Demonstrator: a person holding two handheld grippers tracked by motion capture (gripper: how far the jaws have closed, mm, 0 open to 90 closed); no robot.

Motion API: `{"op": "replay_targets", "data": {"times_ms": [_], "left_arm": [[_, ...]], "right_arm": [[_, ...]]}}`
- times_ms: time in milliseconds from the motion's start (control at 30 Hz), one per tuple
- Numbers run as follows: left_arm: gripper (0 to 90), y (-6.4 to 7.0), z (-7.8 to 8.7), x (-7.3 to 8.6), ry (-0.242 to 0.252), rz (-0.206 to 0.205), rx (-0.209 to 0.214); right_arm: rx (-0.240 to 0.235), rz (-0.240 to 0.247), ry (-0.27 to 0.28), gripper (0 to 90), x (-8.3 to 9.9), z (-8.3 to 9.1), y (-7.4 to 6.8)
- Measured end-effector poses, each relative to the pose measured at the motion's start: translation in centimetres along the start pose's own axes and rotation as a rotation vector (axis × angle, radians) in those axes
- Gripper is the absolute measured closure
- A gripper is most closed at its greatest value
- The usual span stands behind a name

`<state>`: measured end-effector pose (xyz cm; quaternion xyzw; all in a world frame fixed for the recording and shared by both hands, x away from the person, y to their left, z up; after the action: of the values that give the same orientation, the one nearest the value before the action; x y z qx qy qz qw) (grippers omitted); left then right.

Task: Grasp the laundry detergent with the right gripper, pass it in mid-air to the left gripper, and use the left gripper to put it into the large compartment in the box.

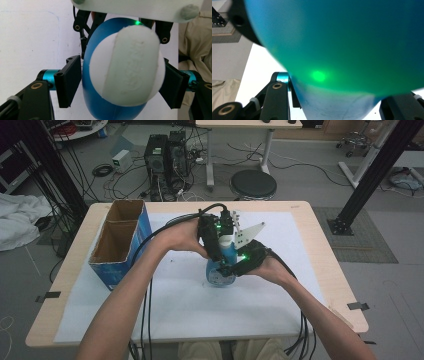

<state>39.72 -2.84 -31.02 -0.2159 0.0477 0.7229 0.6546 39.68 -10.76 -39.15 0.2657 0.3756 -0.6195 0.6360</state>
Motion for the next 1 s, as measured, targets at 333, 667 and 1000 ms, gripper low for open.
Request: {"op": "replay_targets", "data": {"times_ms": [333, 667, 1000], "left_arm": [[28.3, 0.21, -0.18, 0.12, -0.013, -0.012, 0.013], [31.3, 0.15, -0.23, 0.16, -0.016, -0.016, 0.000], [34.1, 0.20, -0.37, 0.29, -0.027, -0.022, -0.006]], "right_arm": [[-0.004, -0.006, 0.001, 47.7, 0.07, -0.07, 0.06], [0.002, -0.006, -0.002, 47.7, 0.13, -0.17, 0.08], [-0.007, -0.005, -0.008, 47.7, 0.30, -0.32, 0.04]]}}
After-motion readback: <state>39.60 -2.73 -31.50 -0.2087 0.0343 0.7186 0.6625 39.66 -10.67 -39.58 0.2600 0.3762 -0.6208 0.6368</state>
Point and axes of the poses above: each handheld gripper's, and its own axes: z roughly backward along the jaws, x roughly out of its underside, y roughly to its right, the point moved 6 cm from there along -z, roughly forward along the jaws, and after that the axes turned 12 degrees about -x, right-handed, at the moved point
